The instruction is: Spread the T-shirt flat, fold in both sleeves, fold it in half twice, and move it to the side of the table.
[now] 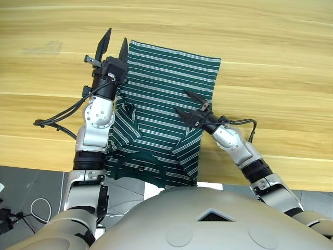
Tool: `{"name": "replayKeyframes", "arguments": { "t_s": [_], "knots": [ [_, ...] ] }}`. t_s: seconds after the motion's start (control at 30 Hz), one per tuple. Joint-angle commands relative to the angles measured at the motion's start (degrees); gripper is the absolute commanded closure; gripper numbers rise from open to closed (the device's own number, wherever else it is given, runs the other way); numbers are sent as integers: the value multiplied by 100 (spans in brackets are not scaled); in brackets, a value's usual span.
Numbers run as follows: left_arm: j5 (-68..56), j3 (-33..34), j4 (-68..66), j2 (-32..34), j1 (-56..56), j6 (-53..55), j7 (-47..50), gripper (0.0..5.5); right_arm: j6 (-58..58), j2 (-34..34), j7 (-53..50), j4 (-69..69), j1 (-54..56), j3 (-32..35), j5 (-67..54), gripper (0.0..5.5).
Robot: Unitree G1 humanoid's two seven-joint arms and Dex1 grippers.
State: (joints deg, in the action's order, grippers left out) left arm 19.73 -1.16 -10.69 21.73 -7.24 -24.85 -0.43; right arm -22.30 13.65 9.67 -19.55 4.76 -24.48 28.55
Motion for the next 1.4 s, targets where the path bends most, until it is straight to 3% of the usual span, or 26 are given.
{"name": "replayKeyframes", "arguments": {
  "t_s": [0.03, 0.3, 0.73, 0.9, 1.1, 1.23, 1.4],
  "knots": [
    [-138, -9, 314, -69, 83, 160, -86, 366, 642, 714, 365, 63, -400, 314, 26, 223],
    [-132, -23, 654, -171, 251, 321, -14, 366, 958, 1521, 451, 371, -336, 891, -60, 223],
    [-99, -151, 217, -436, 204, 199, 123, 366, -225, 1211, -129, 134, 102, 1134, -557, 223],
    [-144, -209, -104, -543, 170, 62, 227, 366, -696, 793, -211, 1866, -292, 1782, -2099, 223],
    [-164, -201, -227, -541, 294, -64, 270, 366, -385, 827, -320, 2660, -543, 2548, -2331, 223],
    [148, -359, 143, 547, 1051, -657, -530, 366, -1384, 2483, 703, 2382, -2680, 2964, -1462, 223],
    [1722, -444, -129, 2165, 1693, -679, -727, 366, -1722, 3554, -743, 670, -3322, 3447, 645, 223]
  ]
}}
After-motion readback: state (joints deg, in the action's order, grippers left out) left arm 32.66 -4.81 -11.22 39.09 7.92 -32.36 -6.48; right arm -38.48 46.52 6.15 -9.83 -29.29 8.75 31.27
